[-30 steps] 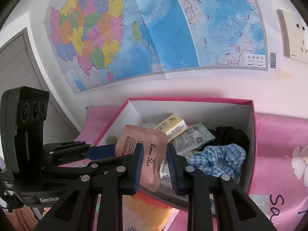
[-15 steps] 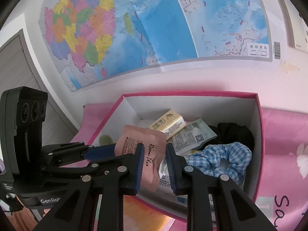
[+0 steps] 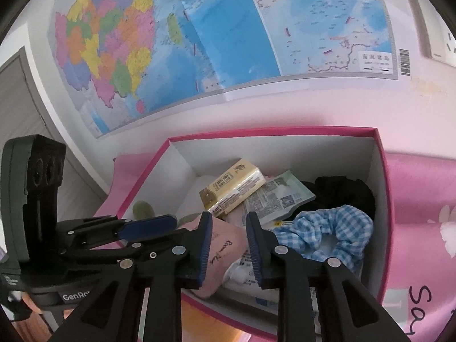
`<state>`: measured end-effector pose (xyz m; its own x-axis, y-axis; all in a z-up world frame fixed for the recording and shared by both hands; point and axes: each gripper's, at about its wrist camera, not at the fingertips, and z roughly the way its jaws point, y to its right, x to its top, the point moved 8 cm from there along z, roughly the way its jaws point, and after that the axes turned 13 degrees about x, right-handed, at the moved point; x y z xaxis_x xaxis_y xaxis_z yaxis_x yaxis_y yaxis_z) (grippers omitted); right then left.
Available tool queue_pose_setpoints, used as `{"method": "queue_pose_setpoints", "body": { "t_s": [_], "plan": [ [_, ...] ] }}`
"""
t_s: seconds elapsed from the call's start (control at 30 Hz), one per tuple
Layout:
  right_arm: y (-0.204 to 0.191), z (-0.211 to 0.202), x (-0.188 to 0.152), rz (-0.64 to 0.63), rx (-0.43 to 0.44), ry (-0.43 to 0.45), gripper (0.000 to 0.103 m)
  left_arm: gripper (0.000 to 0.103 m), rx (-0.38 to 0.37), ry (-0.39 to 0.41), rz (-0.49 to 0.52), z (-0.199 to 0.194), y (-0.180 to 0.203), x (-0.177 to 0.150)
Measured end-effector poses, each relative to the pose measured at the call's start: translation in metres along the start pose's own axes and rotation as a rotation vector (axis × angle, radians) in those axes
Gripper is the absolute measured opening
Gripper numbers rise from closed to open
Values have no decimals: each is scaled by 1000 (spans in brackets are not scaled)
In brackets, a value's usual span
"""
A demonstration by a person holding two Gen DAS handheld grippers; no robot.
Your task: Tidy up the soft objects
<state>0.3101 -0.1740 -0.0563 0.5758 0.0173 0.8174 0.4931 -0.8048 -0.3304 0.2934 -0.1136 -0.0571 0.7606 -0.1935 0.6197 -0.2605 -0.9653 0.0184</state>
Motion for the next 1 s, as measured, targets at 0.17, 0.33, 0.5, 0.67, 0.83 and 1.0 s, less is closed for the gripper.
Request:
{"method": "queue_pose_setpoints", "body": {
  "t_s": [0.17,0.33,0.5,0.67,0.83,1.0],
  "plan": [
    [-4,-14,-4,-16,-21,28,38,64,30,90,9,-26,-8,-4],
    [-25,-38,-18,-103,-77,72,73,97,70,206,1,-64,-20,-18],
    [-45,-64,-44,-173,-117,112,99,103,175,255,-4,-87,-37,-52],
    [-54,-80,-84,-176,-187,118,103,103,242,211,-40,-89,-50,-88],
    [-64,-88,-114,-155,-197,113,103,103,310,182,-42,-95,-54,-112],
    [-74,-92,-133,-143,-189,97,103,103,350,201,-37,-107,-49,-128]
  ]
}}
